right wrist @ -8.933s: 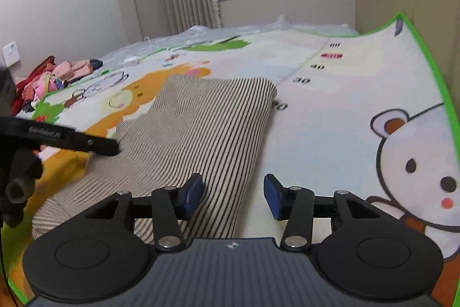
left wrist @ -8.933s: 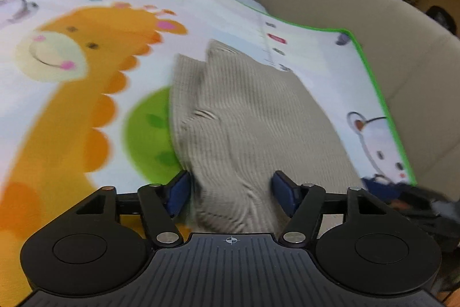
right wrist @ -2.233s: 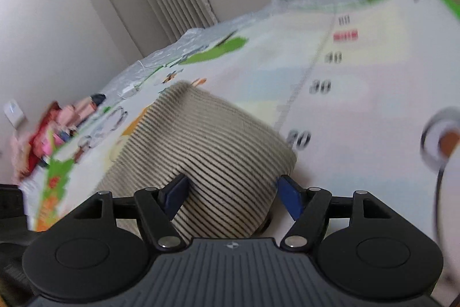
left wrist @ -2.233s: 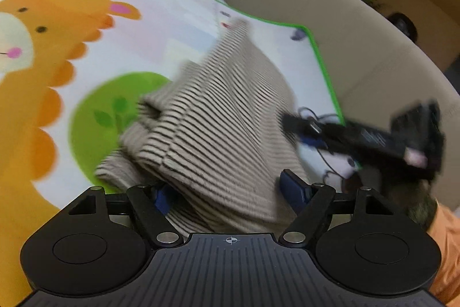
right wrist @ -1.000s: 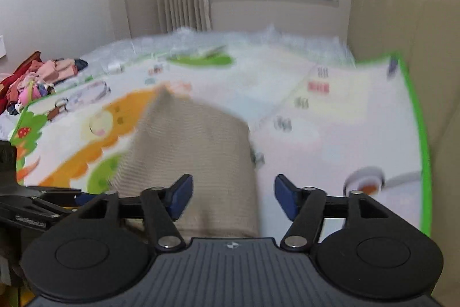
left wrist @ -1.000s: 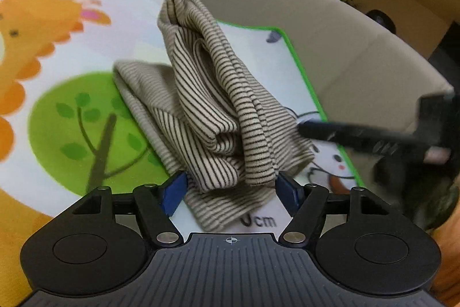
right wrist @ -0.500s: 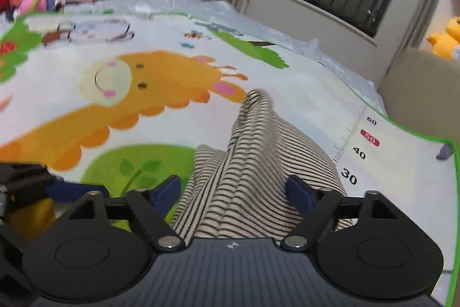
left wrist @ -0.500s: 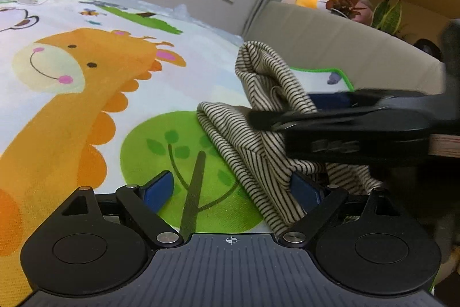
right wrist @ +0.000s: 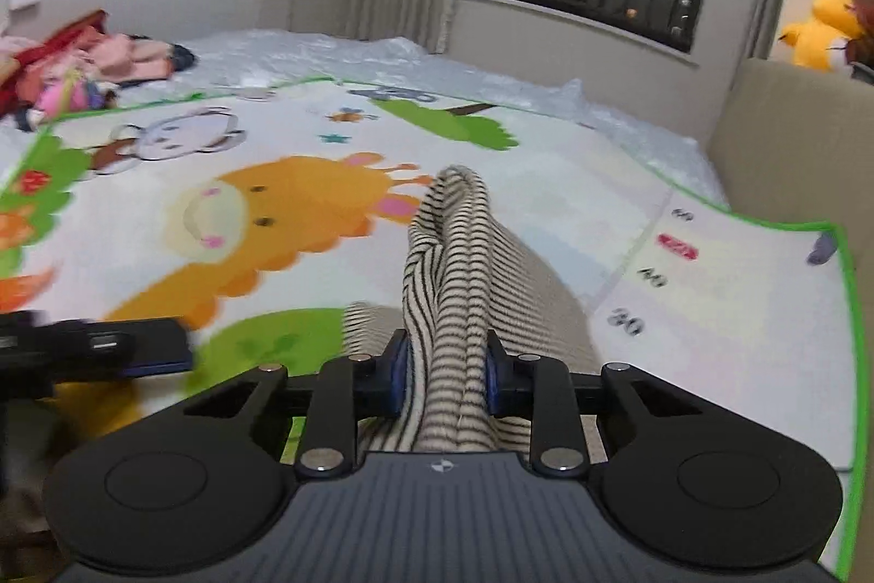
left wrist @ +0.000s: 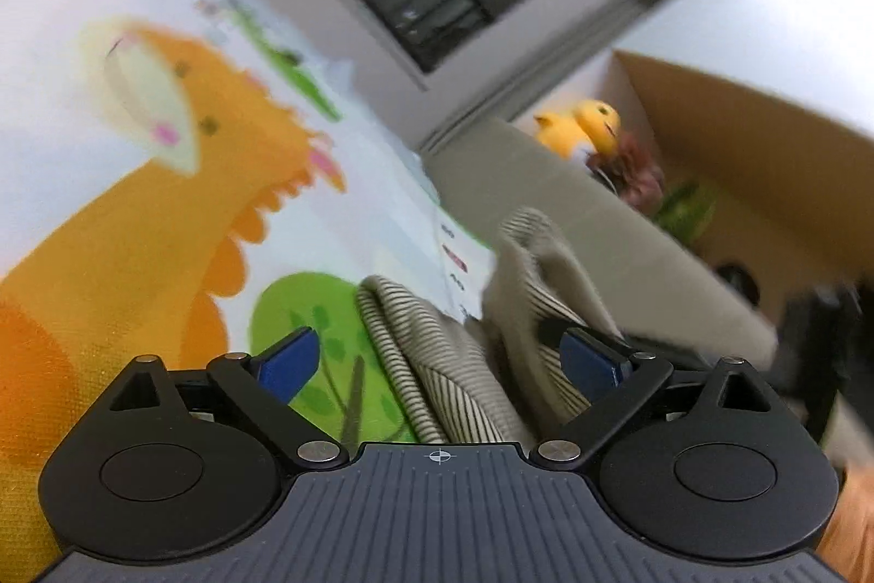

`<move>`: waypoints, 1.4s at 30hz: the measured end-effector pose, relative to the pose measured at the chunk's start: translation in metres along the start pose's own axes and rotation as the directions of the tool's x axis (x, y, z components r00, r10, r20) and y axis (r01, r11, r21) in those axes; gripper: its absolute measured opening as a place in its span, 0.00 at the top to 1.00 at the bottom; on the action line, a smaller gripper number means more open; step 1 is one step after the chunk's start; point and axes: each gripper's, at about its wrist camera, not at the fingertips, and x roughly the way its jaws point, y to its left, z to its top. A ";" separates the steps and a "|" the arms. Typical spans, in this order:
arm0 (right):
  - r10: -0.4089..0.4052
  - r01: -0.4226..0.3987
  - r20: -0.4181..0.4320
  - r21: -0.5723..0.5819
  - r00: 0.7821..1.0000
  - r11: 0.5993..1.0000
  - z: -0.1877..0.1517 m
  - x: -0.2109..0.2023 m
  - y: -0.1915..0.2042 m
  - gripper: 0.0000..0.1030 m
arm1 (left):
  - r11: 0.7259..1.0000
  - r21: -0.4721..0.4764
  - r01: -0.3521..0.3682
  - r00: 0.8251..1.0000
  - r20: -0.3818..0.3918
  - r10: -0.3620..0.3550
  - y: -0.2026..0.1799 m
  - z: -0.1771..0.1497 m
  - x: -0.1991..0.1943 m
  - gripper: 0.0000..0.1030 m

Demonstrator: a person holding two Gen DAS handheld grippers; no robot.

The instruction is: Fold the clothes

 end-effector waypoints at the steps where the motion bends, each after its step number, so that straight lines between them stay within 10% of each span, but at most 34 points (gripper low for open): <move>1: 0.006 -0.006 -0.001 -0.014 1.000 1.000 -0.004 0.001 0.009 0.75 | 1.000 0.009 -0.004 1.000 -0.001 0.004 -0.001 -0.001 0.001 0.05; 7: -0.033 0.037 0.026 -0.175 0.999 0.984 -0.034 0.038 0.061 0.66 | 1.000 0.019 -0.002 1.000 0.005 0.002 -0.004 -0.002 0.005 0.04; 11: 0.024 -0.013 0.057 -0.198 0.998 0.980 -0.035 0.028 0.063 0.36 | 1.000 -0.006 0.011 1.000 0.009 -0.011 0.001 0.001 0.004 0.04; 17: 0.088 -0.079 0.154 -0.066 0.984 0.995 -0.048 -0.032 0.021 0.38 | 1.000 -0.008 0.002 1.000 0.004 -0.002 0.002 0.002 0.006 0.04; 21: 0.103 -0.108 0.157 0.027 0.982 0.994 -0.074 -0.042 0.007 0.69 | 1.000 0.007 -0.014 1.000 -0.001 0.014 0.000 0.000 0.008 0.04; 34: 0.203 -0.203 0.167 -0.017 0.965 0.979 -0.095 -0.024 0.010 0.58 | 0.961 0.246 -0.126 0.991 -0.011 0.132 -0.065 0.010 0.023 0.06; 39: 0.186 -0.202 0.230 0.046 0.955 0.978 -0.091 -0.046 -0.016 0.33 | 0.950 0.310 0.047 0.989 -0.146 -0.002 -0.113 0.021 0.071 0.12; 42: 0.111 -0.150 0.272 0.125 0.956 0.981 -0.085 -0.061 -0.050 0.14 | 0.946 0.322 -0.044 0.975 -0.192 0.111 -0.109 0.017 0.101 0.21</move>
